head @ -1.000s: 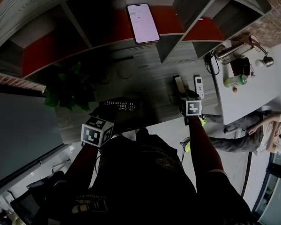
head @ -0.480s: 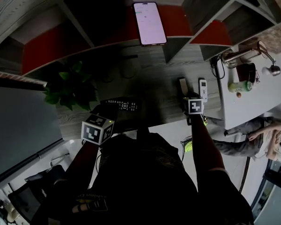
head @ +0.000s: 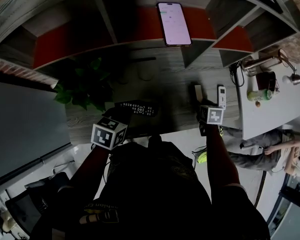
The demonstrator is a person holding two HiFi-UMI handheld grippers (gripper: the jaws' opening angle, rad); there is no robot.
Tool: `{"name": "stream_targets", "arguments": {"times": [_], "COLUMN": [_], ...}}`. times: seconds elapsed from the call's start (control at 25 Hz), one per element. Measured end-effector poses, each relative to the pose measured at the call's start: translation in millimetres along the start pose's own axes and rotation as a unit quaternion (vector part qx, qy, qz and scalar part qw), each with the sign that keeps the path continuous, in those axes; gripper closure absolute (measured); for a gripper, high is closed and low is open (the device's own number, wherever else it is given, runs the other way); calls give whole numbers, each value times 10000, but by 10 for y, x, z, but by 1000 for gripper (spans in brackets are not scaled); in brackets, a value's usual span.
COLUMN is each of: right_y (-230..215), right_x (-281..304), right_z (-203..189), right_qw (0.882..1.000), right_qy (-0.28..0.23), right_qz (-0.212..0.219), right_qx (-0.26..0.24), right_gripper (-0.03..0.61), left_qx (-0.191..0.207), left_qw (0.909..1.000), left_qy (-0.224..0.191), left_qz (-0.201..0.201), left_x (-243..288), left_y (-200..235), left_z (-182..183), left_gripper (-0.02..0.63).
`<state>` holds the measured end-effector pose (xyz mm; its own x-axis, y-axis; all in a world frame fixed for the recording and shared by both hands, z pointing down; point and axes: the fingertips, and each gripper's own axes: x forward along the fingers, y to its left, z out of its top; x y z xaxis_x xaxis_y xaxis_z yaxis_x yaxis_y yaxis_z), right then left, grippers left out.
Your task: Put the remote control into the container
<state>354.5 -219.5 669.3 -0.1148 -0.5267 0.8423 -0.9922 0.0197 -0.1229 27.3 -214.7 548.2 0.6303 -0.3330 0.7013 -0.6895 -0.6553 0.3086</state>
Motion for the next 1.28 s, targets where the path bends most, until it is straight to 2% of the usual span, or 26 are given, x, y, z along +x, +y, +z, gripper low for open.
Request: {"name": "stream_targets", "arguments": {"times": [0.32,0.64,0.88,1.16,1.28], "right_y": [947,2109,2916,3320,3357], "right_x": [-287,-414,-309,-103,-59], "right_z": [198,78,-316,-594,-632], "right_qw": [9939,9694,9233,8639,8441], "right_qy": [-516,-459,94,635,830], "right_qz": [704,1340,1806,1795,1714], "right_qx": [-671,-2003,-3388,-4663,-5012], "right_gripper": [391,391,390,390,390], "left_qx": [-77,-285,-484,-581,-642], "left_qw": [9995,9987,9975,9962,9955], "left_qy": [-239,-338,-387,-442,-522], "left_qz": [205,263,340,481,471], "left_x": [-319,-683,-888,-1122,-1187], "left_y": [226,373,507,643,656], "left_z": [-118,-453,-662,-826,-846], "left_gripper": [607,607,607,607,607]}}
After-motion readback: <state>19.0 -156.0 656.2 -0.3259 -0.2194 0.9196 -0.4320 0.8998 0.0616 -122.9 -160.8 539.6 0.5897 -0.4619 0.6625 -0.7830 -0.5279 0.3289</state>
